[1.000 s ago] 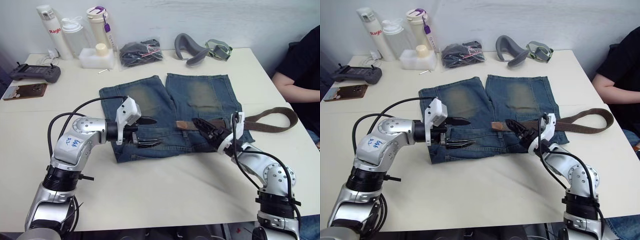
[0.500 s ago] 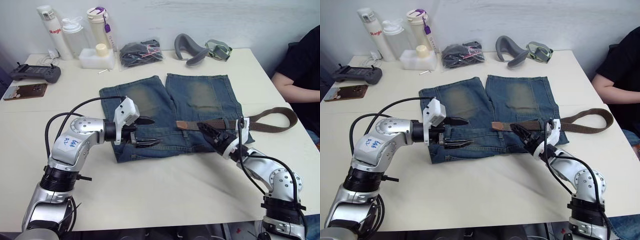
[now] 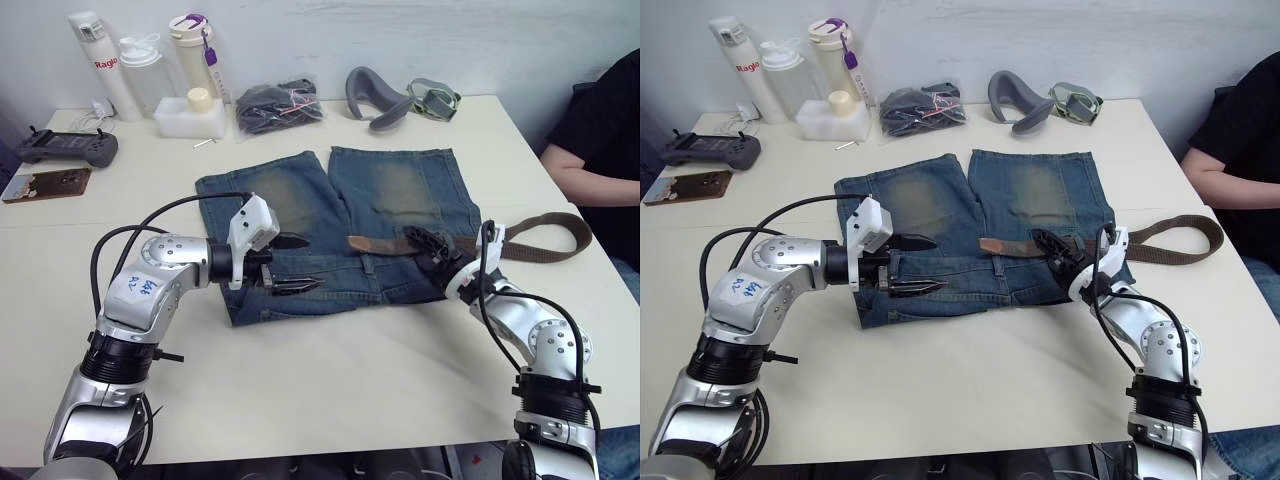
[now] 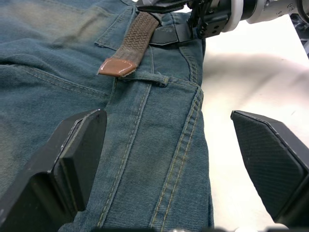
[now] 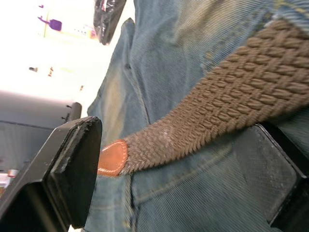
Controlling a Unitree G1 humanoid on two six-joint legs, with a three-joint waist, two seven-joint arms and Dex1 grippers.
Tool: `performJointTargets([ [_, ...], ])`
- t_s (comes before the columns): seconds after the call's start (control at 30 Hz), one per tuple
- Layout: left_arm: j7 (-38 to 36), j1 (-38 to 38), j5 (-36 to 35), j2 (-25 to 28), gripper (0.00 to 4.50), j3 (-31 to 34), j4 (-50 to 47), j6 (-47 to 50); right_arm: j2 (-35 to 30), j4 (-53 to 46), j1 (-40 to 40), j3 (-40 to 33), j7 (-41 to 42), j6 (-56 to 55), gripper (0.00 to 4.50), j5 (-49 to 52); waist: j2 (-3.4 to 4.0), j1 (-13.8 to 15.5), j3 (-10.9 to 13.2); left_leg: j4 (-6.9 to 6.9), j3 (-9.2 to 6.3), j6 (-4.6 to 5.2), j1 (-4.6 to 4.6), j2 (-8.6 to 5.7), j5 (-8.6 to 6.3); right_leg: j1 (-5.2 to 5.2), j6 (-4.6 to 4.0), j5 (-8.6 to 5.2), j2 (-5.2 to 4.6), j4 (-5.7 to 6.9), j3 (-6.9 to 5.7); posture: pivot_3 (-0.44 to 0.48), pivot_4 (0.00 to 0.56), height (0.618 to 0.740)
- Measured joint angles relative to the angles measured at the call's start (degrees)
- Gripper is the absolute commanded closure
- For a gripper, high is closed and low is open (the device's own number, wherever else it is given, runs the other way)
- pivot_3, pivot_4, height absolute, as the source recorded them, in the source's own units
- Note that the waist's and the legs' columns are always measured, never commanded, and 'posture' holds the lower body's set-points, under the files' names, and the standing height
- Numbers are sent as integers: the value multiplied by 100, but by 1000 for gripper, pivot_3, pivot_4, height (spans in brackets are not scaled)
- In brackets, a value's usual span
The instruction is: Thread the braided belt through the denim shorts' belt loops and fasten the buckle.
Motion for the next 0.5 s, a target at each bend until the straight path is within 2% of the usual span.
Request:
performJointTargets([
  [0.5, 94, 102, 0, 82, 0, 13, -13, -14, 817, 183, -294, 95, 207, -170, 120, -350, 0, -122, 0, -10, 1, -8, -1, 1, 4, -10, 0, 0, 1, 3, 0, 0, 150, 740],
])
